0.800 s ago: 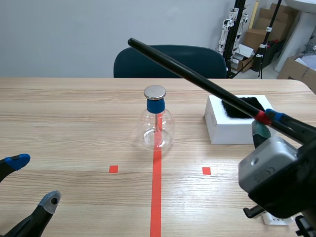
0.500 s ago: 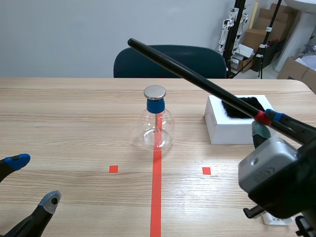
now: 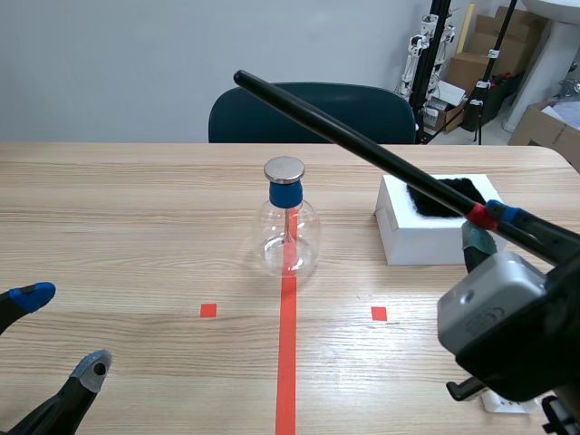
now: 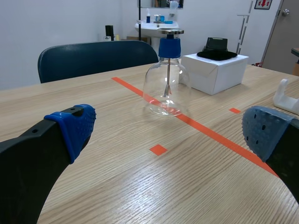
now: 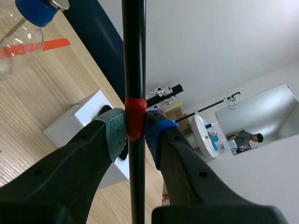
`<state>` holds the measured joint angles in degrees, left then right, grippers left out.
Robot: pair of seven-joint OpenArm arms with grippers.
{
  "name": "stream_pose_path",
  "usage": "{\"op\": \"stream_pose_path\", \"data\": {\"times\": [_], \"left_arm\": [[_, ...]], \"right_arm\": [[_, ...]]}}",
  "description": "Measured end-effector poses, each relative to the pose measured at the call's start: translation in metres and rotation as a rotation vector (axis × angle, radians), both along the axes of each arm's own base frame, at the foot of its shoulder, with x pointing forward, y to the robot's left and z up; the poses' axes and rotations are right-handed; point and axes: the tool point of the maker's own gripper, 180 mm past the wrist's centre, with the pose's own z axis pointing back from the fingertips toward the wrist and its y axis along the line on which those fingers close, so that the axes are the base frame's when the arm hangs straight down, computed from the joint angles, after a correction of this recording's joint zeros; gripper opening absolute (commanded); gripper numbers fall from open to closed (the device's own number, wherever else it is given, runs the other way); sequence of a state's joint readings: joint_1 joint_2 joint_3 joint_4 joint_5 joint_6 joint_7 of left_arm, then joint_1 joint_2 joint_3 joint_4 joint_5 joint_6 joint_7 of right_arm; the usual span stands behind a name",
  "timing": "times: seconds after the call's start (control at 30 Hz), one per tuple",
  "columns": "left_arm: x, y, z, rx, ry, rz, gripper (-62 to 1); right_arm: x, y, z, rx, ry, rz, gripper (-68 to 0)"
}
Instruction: Do the electroscope experiment. put the rod down on the box
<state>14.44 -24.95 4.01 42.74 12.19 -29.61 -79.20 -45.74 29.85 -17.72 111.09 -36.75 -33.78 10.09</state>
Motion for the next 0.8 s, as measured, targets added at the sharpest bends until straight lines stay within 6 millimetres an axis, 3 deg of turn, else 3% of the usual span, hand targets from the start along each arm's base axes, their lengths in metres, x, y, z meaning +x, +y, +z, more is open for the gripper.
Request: {"op": "stream_pose_path", "data": {"times": [0.6, 0.8], "left_arm": [[0.0, 0.0, 0.0, 0.0, 0.0, 0.0, 1.4], [0.0, 0.0, 0.0, 0.0, 0.0, 0.0, 1.4]], "right_arm": [[0.0, 0.0, 0.0, -0.001, 0.0, -0.001, -62.4], [0.001, -0.003, -0.012, -0.009, 0.073, 0.019, -62.4]]}}
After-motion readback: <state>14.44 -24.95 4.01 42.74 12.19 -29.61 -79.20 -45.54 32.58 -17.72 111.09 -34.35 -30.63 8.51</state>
